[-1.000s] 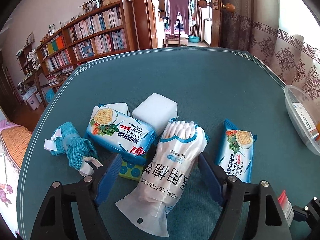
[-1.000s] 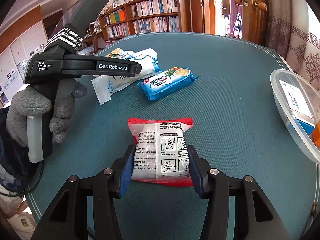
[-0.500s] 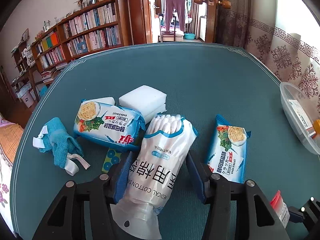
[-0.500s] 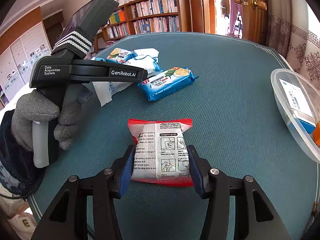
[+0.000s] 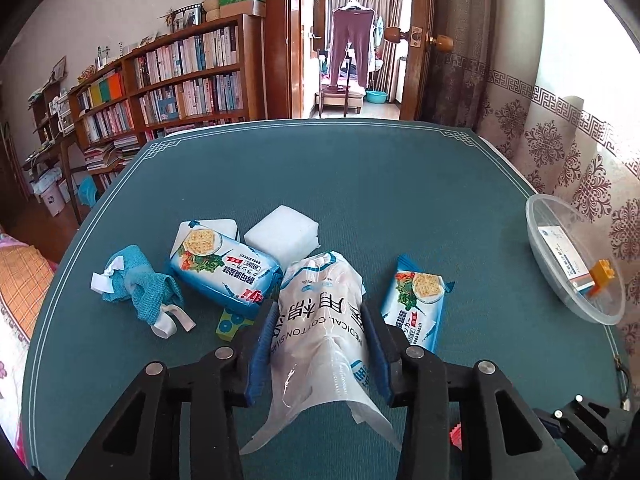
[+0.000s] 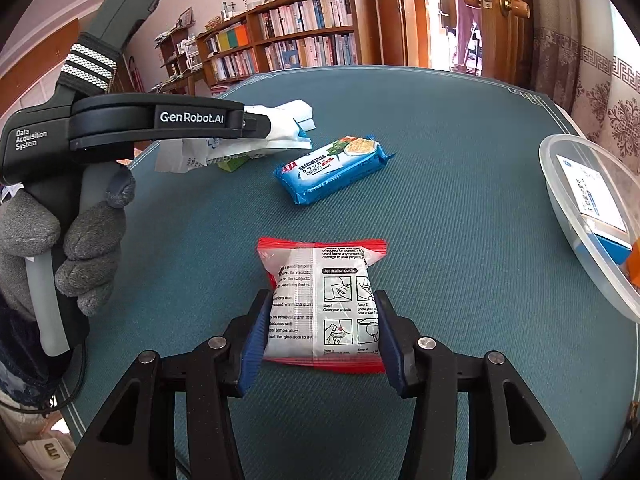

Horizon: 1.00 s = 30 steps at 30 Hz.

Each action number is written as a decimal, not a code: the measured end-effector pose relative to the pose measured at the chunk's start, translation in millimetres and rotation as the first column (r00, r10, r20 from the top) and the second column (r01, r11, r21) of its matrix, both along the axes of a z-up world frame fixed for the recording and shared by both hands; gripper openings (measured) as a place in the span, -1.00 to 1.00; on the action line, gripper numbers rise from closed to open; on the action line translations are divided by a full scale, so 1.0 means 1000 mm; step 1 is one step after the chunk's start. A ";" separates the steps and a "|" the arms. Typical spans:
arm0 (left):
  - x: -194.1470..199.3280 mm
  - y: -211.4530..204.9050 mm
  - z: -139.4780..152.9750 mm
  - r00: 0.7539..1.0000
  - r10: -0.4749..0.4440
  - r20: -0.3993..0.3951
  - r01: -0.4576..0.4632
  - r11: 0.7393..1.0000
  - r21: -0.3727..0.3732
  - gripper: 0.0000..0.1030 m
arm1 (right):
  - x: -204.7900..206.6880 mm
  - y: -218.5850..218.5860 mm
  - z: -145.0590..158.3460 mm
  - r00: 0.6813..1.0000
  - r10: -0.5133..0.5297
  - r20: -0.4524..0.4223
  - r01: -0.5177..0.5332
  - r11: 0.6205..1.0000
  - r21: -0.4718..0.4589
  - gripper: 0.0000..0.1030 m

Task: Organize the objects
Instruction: 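Carry the sachet into the clear bowl and open the right gripper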

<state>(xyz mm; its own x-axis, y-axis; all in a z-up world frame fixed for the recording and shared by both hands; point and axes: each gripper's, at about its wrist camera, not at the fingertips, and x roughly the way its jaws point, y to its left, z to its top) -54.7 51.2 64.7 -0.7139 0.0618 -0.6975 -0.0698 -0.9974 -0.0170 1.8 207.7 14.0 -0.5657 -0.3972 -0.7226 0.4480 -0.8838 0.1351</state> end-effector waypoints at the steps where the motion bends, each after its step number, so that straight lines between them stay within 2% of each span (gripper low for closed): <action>1: 0.001 0.001 0.002 1.000 -0.005 -0.005 0.005 1.000 0.002 -0.13 | 0.000 0.001 0.001 1.000 -0.004 -0.001 0.004 1.000 -0.004 -0.03; 11: 0.012 0.004 0.012 0.999 -0.025 -0.021 0.025 0.999 0.025 -0.14 | 0.002 0.015 0.015 0.999 -0.042 -0.031 0.041 0.998 -0.044 -0.03; 18: 0.018 0.016 0.023 0.997 -0.061 -0.045 0.062 0.998 0.030 -0.13 | -0.001 0.033 0.040 0.990 -0.116 -0.086 0.109 0.991 -0.076 -0.04; 23: 0.018 0.027 0.028 0.995 -0.084 -0.051 0.085 0.996 0.024 -0.14 | -0.011 0.064 0.057 0.966 -0.230 -0.117 0.218 0.970 -0.108 -0.03; 30: 0.018 0.043 0.030 0.992 -0.111 -0.057 0.112 0.994 0.015 -0.14 | -0.027 0.116 0.069 0.916 -0.382 -0.126 0.365 0.920 -0.140 -0.03</action>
<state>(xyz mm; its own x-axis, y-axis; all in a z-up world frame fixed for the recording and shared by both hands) -36.7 94.0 94.8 -0.7395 0.1558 -0.6548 -0.1821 -0.9829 -0.0282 -25.3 324.1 83.5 -0.7855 -0.2092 -0.5825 0.1108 -0.9735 0.2002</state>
